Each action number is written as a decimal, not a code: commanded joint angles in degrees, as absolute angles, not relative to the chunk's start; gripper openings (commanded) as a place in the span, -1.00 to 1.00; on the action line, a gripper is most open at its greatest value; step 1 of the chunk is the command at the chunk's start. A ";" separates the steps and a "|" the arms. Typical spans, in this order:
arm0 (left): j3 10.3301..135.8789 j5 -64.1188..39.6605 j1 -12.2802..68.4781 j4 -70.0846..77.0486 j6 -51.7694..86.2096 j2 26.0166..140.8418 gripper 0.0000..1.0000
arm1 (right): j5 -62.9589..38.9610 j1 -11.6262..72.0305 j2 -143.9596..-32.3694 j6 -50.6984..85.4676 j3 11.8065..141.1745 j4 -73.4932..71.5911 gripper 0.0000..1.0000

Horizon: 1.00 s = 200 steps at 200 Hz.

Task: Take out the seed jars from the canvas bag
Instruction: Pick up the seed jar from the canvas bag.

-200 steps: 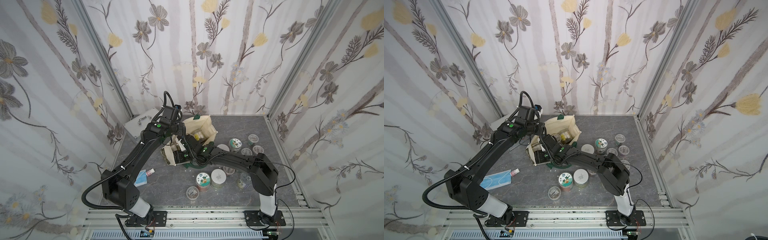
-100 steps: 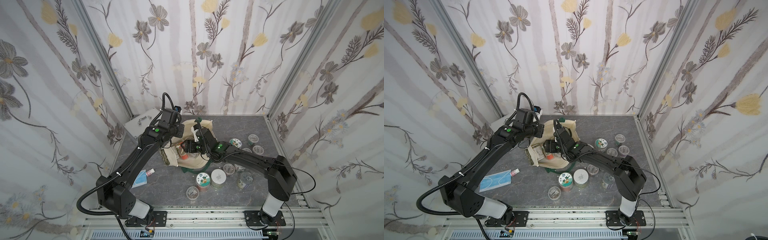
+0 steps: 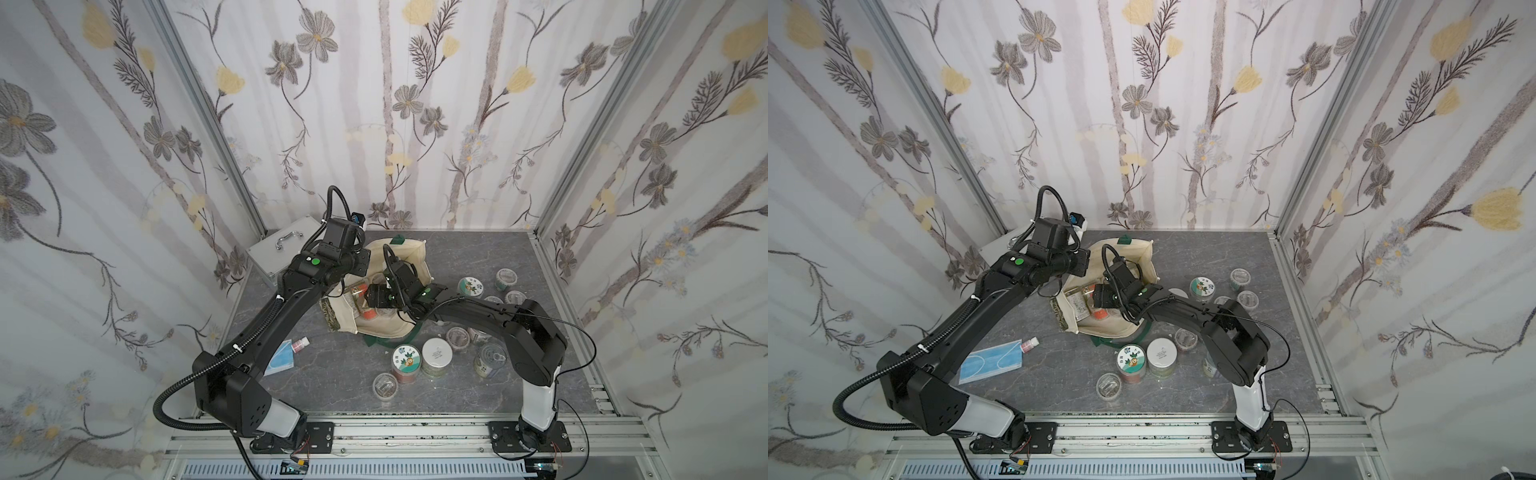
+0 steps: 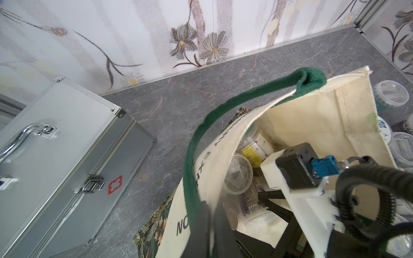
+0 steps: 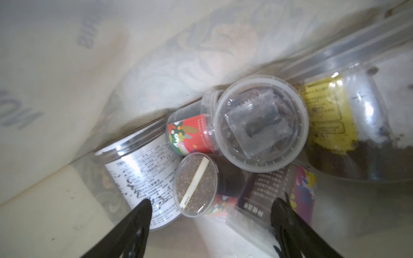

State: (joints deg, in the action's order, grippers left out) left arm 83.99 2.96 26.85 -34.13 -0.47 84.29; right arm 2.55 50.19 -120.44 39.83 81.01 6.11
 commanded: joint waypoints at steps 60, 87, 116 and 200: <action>84.37 3.44 26.89 -29.48 -1.24 84.42 -1.00 | 8.57 50.56 -123.47 40.77 82.57 10.42 0.72; 84.37 3.43 26.90 -29.55 -1.25 84.38 -1.00 | 9.33 50.58 -123.16 41.68 81.70 11.55 0.69; 84.37 3.67 26.90 -29.53 -1.28 84.32 -1.00 | 9.10 50.89 -124.12 43.94 81.73 13.64 0.64; 84.37 4.13 26.88 -29.62 -1.66 83.90 -1.00 | 13.68 51.83 -126.28 49.84 85.09 21.03 0.59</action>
